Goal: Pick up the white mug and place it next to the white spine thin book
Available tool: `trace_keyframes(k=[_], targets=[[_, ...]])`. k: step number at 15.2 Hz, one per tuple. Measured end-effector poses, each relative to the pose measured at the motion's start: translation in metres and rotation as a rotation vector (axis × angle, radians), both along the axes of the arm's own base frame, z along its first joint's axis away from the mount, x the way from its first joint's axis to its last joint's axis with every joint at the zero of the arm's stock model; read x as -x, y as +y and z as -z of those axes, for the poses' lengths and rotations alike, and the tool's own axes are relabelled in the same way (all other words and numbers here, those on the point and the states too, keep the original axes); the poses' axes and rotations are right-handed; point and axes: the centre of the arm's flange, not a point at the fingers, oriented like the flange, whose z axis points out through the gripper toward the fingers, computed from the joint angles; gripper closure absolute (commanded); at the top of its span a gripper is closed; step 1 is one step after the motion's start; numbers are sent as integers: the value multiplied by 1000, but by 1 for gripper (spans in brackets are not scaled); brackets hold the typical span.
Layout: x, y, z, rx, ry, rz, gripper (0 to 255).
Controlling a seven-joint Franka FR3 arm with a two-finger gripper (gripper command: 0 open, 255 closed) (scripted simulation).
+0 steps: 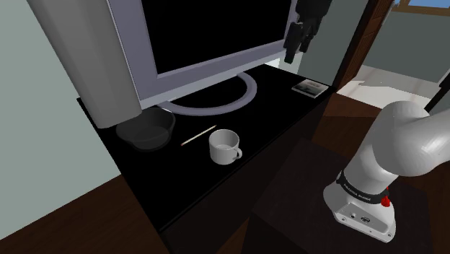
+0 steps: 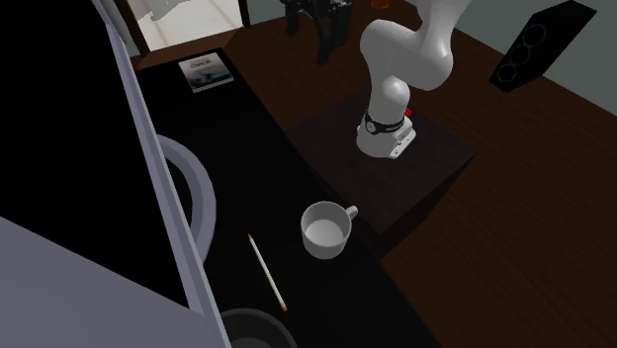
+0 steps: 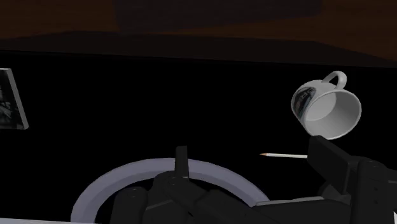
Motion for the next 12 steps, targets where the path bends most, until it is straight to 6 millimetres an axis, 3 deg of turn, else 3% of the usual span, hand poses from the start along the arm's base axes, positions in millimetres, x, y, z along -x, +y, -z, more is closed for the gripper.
trace_keyframes(k=[4, 12], targets=[[-8, 15, 19, -4, 3, -4, 0], [-41, 84, 92, -22, 12, -19, 0]])
